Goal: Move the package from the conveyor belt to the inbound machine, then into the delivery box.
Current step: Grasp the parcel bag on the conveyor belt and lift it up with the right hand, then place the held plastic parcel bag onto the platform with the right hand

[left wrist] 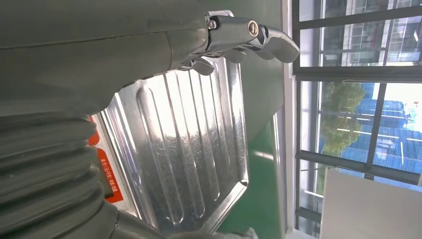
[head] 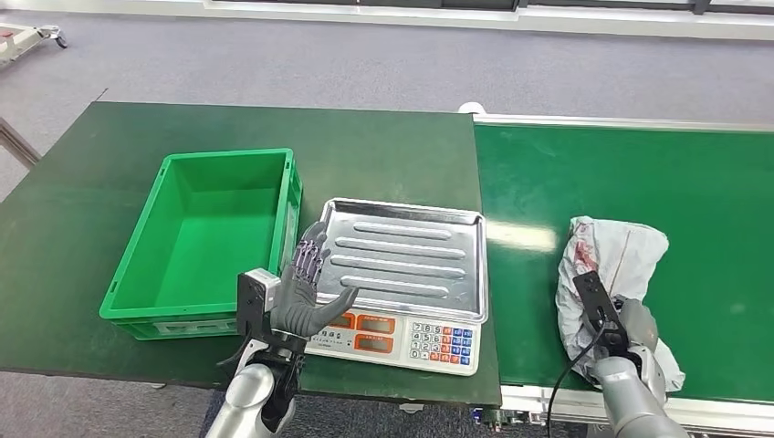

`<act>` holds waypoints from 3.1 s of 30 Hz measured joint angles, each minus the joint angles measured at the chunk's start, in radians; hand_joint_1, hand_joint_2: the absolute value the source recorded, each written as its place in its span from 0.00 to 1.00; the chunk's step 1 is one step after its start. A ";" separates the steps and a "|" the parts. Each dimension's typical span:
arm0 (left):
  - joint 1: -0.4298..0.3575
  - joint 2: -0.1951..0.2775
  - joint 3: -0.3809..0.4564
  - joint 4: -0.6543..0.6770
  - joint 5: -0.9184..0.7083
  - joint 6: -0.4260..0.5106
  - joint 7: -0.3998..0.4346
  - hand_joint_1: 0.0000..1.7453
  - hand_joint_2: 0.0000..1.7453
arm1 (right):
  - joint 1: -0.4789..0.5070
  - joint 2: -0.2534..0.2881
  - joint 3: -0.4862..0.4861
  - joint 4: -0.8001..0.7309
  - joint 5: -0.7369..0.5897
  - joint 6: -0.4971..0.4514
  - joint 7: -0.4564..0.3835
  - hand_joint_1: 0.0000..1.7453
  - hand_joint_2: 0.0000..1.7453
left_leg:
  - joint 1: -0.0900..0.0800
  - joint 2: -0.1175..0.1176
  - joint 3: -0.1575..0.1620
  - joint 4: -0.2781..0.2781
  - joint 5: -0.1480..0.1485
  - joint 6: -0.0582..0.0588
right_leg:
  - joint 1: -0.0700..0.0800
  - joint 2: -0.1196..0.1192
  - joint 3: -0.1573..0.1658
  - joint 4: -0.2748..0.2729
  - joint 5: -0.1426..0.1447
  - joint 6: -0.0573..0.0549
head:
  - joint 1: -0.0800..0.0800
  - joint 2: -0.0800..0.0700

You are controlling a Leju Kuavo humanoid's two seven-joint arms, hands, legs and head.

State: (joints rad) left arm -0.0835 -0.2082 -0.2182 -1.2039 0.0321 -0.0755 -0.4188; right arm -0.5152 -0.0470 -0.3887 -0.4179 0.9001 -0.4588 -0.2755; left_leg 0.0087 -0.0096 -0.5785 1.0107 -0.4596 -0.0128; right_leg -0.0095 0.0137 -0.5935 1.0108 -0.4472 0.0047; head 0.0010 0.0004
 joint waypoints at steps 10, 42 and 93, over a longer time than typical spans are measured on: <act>0.007 -0.002 0.000 0.004 -0.035 0.007 -0.031 0.00 1.00 | 0.128 0.056 0.204 -0.504 0.024 -0.128 0.040 1.00 1.00 | 0.000 -0.002 -0.005 0.000 0.001 0.000 | -0.001 -0.002 -0.006 0.000 0.000 0.000 | 0.000 0.000; 0.007 -0.011 0.058 -0.010 -0.041 0.019 -0.044 0.00 1.00 | -0.015 0.284 0.932 -0.638 -0.486 0.443 -0.035 0.75 1.00 | 0.001 -0.001 -0.008 -0.001 0.003 -0.004 | 0.001 0.000 -0.010 0.002 0.000 -0.003 | 0.000 0.000; 0.017 0.000 0.009 0.009 -0.354 0.088 -0.037 0.00 1.00 | 0.286 0.223 0.630 -0.727 -0.775 0.517 -0.171 0.00 1.00 | 0.001 -0.002 -0.009 -0.001 0.002 -0.004 | 0.001 -0.001 -0.011 0.002 0.000 -0.003 | 0.000 0.000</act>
State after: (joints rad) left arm -0.0668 -0.2079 -0.2091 -1.1947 -0.3219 0.0120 -0.4555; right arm -0.2293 0.1759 0.2410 -1.1453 0.1255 0.0580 -0.4462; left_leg 0.0094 -0.0115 -0.5872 1.0096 -0.4573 -0.0171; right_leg -0.0088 0.0130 -0.6047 1.0125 -0.4472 0.0015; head 0.0008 0.0004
